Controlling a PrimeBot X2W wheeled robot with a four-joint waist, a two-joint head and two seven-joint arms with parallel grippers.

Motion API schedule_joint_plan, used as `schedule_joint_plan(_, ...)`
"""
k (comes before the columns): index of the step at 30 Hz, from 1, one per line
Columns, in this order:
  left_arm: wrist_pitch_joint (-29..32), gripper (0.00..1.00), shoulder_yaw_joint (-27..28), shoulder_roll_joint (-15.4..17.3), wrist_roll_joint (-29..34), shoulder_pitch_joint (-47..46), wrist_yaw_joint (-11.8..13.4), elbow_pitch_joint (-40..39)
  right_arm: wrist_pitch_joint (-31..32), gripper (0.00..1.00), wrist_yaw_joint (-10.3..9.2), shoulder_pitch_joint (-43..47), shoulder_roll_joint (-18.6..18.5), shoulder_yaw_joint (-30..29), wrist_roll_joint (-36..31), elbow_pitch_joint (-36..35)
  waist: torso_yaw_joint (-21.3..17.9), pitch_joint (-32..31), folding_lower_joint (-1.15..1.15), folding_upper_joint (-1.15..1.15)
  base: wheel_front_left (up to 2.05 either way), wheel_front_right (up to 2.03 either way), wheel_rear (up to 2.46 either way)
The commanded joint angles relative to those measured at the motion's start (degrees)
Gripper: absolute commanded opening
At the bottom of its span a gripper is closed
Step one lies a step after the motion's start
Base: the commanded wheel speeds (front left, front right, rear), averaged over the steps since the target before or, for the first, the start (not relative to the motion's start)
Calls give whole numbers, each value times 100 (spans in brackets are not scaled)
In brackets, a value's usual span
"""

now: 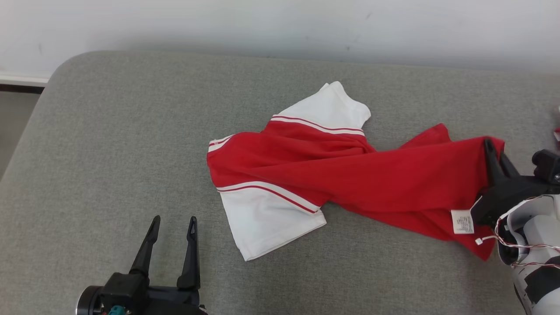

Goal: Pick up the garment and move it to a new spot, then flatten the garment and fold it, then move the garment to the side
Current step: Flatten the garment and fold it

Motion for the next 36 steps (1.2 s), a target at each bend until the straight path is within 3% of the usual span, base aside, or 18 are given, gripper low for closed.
schedule_joint_plan(1, -17, 100, 6, 3, -54, -50, -8, 22, 27, 43, -15, -62, 3, 70, 37, 181, 86, 63, -1, -1, 0, 0, 0)
schedule_joint_plan(2, -17, 100, 1, 4, -59, -48, -13, 36, -9, 100, -15, -146, 13, 129, 53, 303, 94, 62, -1, -1, 0, 0, 0)
schedule_joint_plan(7, -17, 100, 26, 3, -63, -32, 0, 72, -186, 100, -15, -269, 26, 393, 79, 733, 28, -2, -1, -1, 0, 0, 0)
schedule_joint_plan(13, -17, 100, 70, 3, -21, 45, -28, 102, -286, 100, -15, -90, -50, 559, 174, 568, -188, -172, -1, -1, 0, 0, 0)
schedule_joint_plan(25, -18, 100, 377, 3, 111, 293, -88, 53, -291, 100, -15, 1359, -55, -442, -284, -1503, -674, -562, -1, -1, 0, 0, 0)
schedule_joint_plan(36, -17, 100, 601, 3, 196, 450, -88, -36, -285, 100, -15, 2697, 481, -1231, -797, -3026, -831, -686, -1, -1, 0, 0, 0)
